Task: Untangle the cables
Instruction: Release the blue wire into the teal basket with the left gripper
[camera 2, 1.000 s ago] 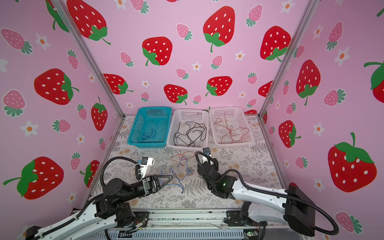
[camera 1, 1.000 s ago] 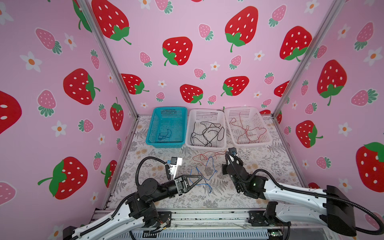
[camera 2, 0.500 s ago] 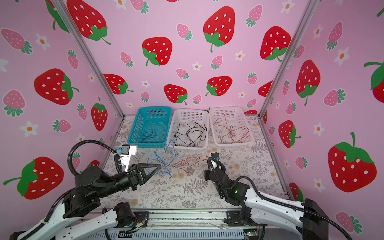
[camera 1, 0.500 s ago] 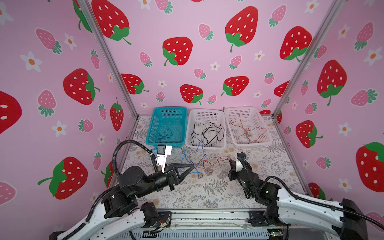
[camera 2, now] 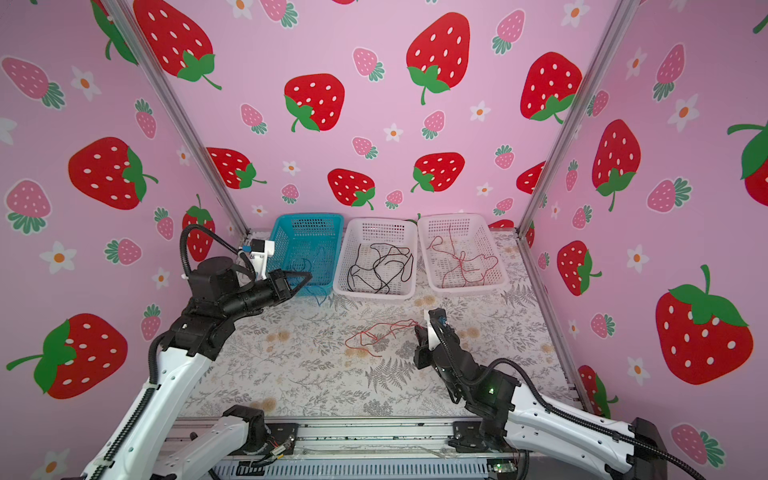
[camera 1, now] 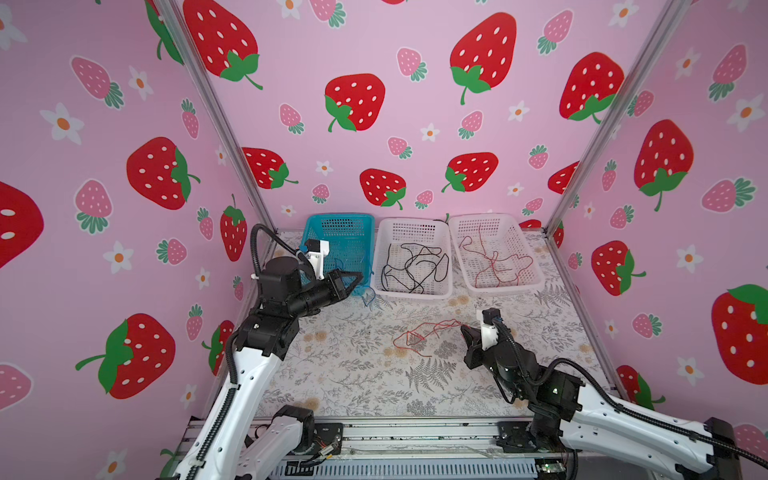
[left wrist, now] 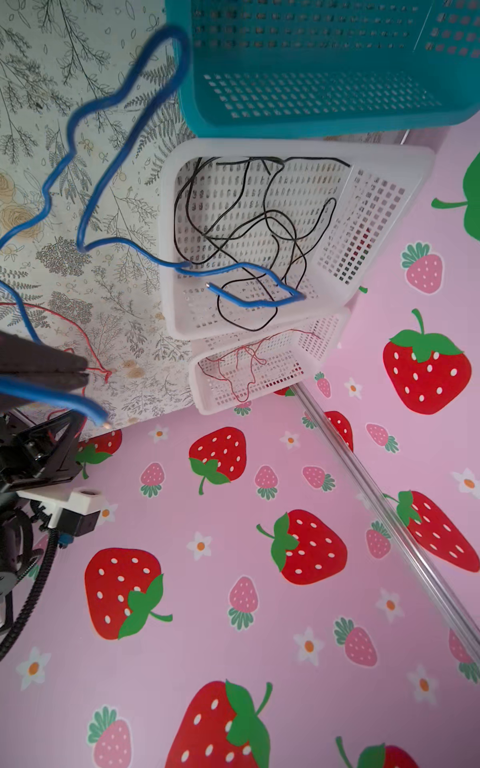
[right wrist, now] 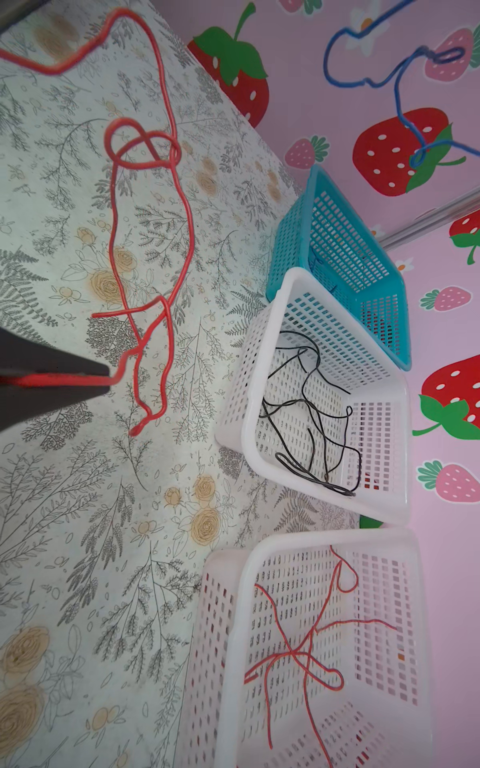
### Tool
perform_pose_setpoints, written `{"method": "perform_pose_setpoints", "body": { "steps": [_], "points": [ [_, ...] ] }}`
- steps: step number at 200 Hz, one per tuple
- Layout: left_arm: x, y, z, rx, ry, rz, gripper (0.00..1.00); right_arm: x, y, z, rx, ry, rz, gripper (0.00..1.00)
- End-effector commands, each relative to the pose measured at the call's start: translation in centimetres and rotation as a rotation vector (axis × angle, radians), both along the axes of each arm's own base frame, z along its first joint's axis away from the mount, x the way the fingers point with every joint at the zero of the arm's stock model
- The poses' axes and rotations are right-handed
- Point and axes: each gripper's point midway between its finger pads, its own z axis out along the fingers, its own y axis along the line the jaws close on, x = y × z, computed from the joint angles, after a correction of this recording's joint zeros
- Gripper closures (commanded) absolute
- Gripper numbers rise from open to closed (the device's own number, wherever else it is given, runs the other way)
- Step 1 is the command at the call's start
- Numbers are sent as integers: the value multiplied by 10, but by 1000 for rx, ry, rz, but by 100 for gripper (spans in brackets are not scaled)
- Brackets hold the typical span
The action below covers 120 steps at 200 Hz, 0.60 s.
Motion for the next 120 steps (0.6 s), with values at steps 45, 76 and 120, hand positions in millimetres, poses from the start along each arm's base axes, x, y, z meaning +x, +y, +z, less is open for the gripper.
{"method": "perform_pose_setpoints", "body": {
  "steps": [45, 76, 120],
  "points": [
    [71, 34, 1, 54, -48, 70, 100, -11, 11, 21, 33, -19, 106, 100],
    [112, 55, -32, 101, 23, 124, 100, -12, 12, 22, 19, -31, 117, 100],
    [147, 69, -54, 129, 69, 184, 100, -11, 6, 32, 35, -56, 99, 100]
  ]
}}
